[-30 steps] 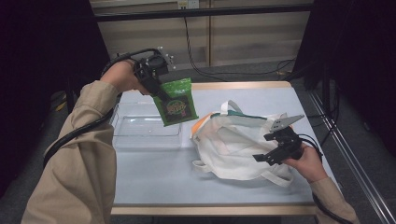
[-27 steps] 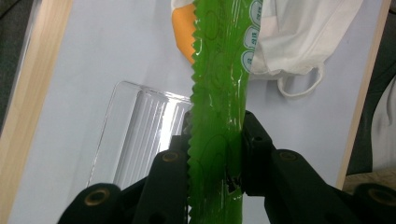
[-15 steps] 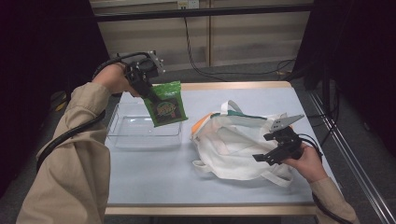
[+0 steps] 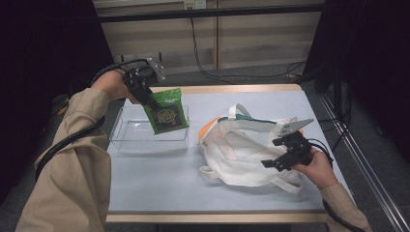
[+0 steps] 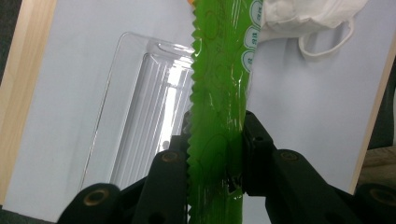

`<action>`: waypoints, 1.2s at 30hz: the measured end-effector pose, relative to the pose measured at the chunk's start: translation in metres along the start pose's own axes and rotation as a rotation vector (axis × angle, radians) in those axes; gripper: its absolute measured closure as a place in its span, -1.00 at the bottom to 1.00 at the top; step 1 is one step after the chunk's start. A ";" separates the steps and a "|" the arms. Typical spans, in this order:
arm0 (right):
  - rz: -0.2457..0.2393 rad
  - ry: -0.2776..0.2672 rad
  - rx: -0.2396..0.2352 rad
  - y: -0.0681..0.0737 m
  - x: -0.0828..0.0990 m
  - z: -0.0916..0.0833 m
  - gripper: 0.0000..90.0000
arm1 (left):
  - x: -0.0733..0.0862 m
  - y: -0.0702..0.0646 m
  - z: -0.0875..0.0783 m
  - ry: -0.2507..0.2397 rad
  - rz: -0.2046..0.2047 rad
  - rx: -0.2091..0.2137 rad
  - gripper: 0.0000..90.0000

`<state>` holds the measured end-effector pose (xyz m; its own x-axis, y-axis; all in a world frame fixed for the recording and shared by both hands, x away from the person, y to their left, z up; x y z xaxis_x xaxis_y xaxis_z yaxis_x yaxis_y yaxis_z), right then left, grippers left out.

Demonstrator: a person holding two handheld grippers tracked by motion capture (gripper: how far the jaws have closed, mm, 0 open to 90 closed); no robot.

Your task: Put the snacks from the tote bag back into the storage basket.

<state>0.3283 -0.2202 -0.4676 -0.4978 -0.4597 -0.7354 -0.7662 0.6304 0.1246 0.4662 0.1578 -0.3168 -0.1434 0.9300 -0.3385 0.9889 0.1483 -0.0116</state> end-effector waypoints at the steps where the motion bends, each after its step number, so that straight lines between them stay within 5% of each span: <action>1: 0.000 0.000 -0.004 0.000 0.000 0.000 -0.95 | 0.002 0.000 0.000 0.006 -0.003 0.001 0.67; 21: -0.018 0.009 -0.016 0.001 -0.004 0.007 -0.95 | 0.014 0.001 0.018 -0.006 -0.006 0.006 0.66; 35: -0.021 0.012 -0.022 0.002 -0.005 0.009 -0.95 | 0.017 0.002 0.015 0.020 0.040 0.001 0.66; 36: -0.022 0.012 -0.020 0.002 -0.005 0.009 -0.95 | 0.017 0.001 0.016 -0.006 0.026 0.000 0.66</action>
<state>0.3332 -0.2111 -0.4699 -0.4852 -0.4809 -0.7303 -0.7850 0.6074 0.1215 0.4657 0.1686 -0.3380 -0.1178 0.9313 -0.3448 0.9922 0.1244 -0.0030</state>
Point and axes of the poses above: each handheld gripper's, and its own axes: z roughly forward along the jaws, x roughly out of its underside, y roughly to its left, the point moved 6 cm from there along z, roughly forward along the jaws, and after that the axes turned 4 degrees about -y, right-handed, at the moved point
